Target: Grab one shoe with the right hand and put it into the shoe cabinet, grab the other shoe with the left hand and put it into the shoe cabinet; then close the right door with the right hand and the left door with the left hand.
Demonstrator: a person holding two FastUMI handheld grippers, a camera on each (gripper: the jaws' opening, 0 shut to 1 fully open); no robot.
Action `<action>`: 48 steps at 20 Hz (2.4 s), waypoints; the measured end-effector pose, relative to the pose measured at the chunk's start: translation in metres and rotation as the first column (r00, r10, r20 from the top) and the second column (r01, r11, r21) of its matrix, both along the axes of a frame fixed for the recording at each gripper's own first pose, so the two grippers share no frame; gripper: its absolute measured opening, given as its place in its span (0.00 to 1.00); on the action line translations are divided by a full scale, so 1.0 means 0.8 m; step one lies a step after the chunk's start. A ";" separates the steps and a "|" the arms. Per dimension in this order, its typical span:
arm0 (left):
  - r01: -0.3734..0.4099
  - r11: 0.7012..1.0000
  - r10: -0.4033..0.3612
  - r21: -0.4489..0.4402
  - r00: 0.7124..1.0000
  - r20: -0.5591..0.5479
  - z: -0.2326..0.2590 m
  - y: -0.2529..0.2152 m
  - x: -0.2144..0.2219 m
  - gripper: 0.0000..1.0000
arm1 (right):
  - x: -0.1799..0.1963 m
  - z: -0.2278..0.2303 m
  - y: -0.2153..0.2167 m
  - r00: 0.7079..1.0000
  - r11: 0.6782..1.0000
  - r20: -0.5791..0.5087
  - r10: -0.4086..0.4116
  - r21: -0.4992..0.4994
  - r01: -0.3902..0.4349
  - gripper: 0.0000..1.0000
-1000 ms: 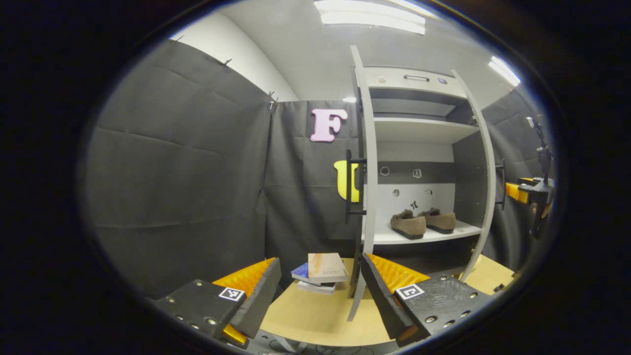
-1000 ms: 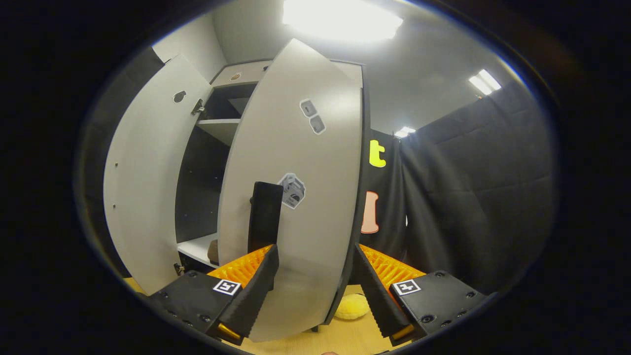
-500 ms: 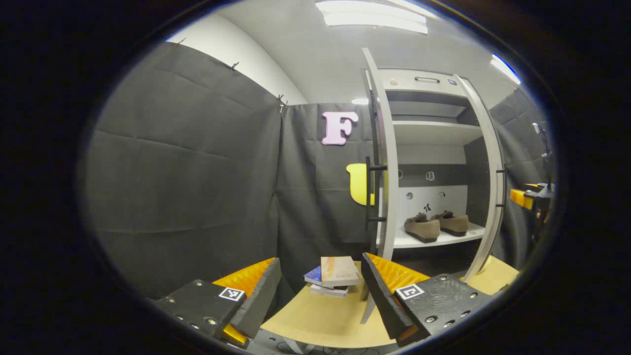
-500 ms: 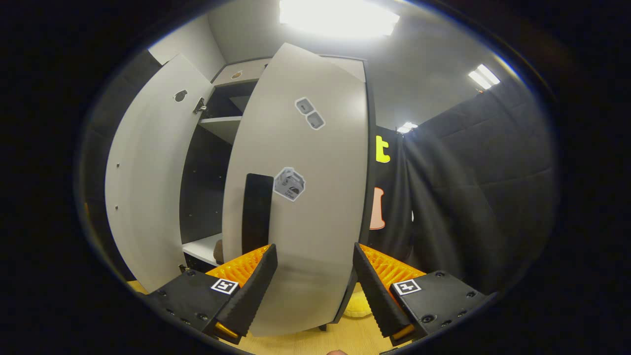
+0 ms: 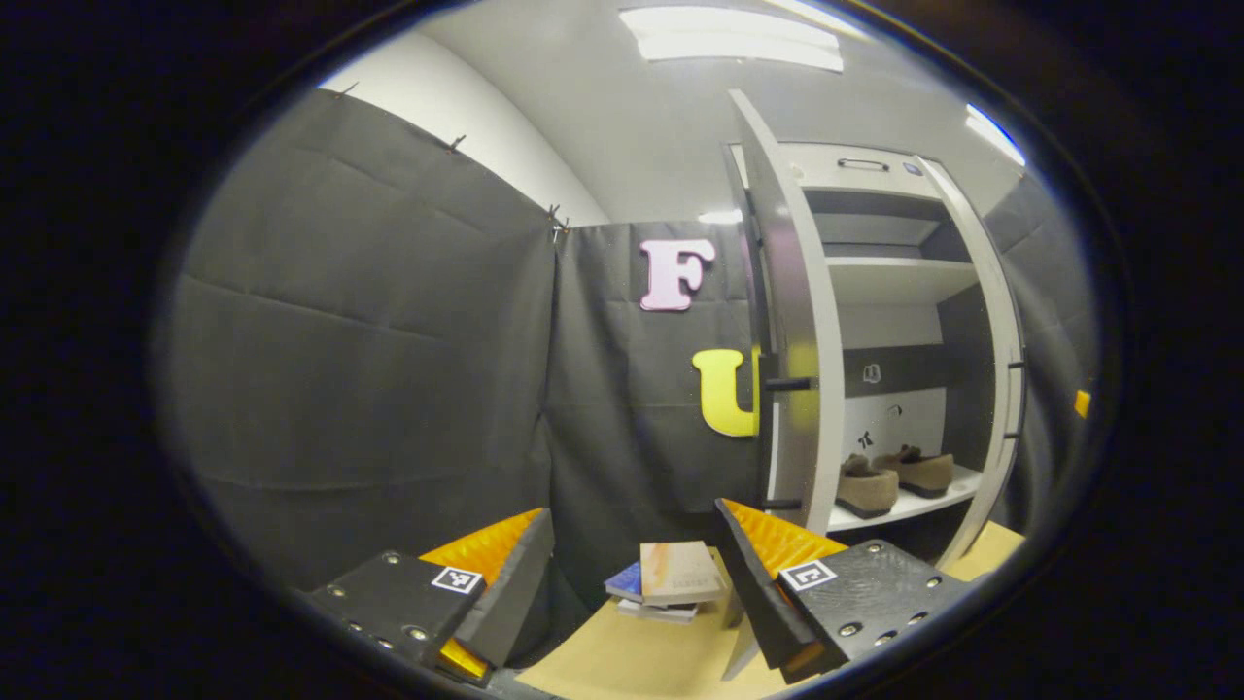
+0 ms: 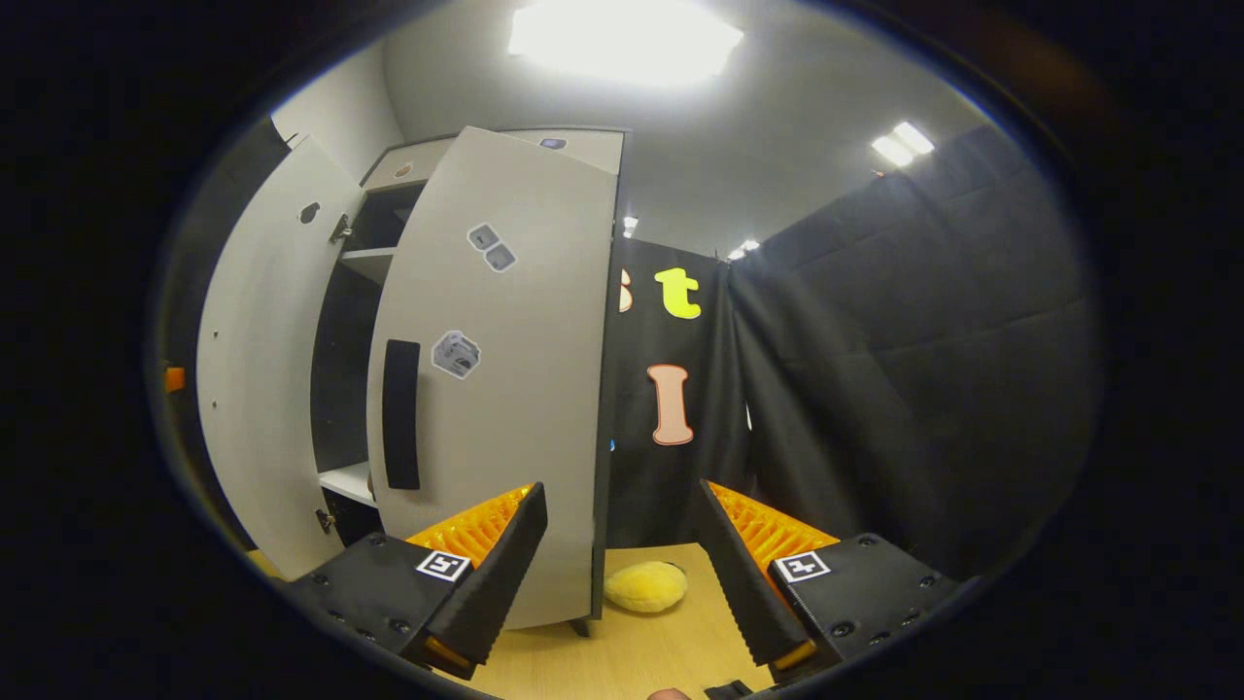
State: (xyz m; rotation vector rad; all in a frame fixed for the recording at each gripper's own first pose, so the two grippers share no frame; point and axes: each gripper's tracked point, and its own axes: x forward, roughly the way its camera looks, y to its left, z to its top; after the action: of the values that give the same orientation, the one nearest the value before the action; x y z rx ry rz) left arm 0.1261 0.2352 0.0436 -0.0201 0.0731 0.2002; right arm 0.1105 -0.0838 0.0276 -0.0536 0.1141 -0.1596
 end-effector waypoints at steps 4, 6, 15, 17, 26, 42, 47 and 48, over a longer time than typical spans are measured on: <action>-0.017 1.000 0.018 -0.003 1.000 0.021 0.000 0.004 0.044 1.00 | -0.015 -0.025 -0.014 0.999 1.000 -0.052 -0.015 0.014 0.015 0.98; -0.004 1.000 0.004 -0.010 1.000 0.018 -0.004 -0.005 0.061 1.00 | -0.021 -0.036 -0.018 0.997 1.000 -0.074 -0.016 0.008 0.017 0.98; 0.036 0.998 -0.037 0.041 0.999 0.001 0.008 -0.037 0.071 1.00 | -0.019 -0.067 0.000 0.993 0.998 -0.110 0.041 0.054 -0.035 0.98; 0.065 0.997 -0.065 0.032 0.998 -0.001 0.011 -0.054 0.069 0.93 | -0.015 -0.068 0.010 0.992 0.996 -0.112 0.063 0.062 -0.057 0.98; 0.162 0.987 -0.162 -0.005 0.986 0.027 0.017 -0.132 0.067 1.00 | -0.013 -0.061 0.025 0.990 0.994 -0.103 0.094 0.059 -0.088 0.98; 0.374 0.925 -0.369 -0.072 0.927 0.071 0.009 -0.311 0.124 1.00 | -0.024 -0.056 0.017 0.993 0.994 -0.089 0.083 0.080 -0.076 0.98; 0.373 0.926 -0.369 -0.060 0.927 0.067 0.015 -0.313 0.121 1.00 | -0.023 -0.057 0.027 0.990 0.989 -0.084 0.118 0.099 -0.109 0.98; 0.371 0.927 -0.367 -0.049 0.928 0.070 0.015 -0.316 0.118 1.00 | -0.023 -0.056 0.029 0.989 0.987 -0.077 0.128 0.103 -0.120 0.98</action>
State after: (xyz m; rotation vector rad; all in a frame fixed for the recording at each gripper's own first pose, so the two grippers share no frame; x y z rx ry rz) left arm 0.2208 -0.0177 0.0556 -0.0730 0.0228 -0.1807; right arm 0.0923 -0.0603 -0.0169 0.0311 0.2018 -0.0272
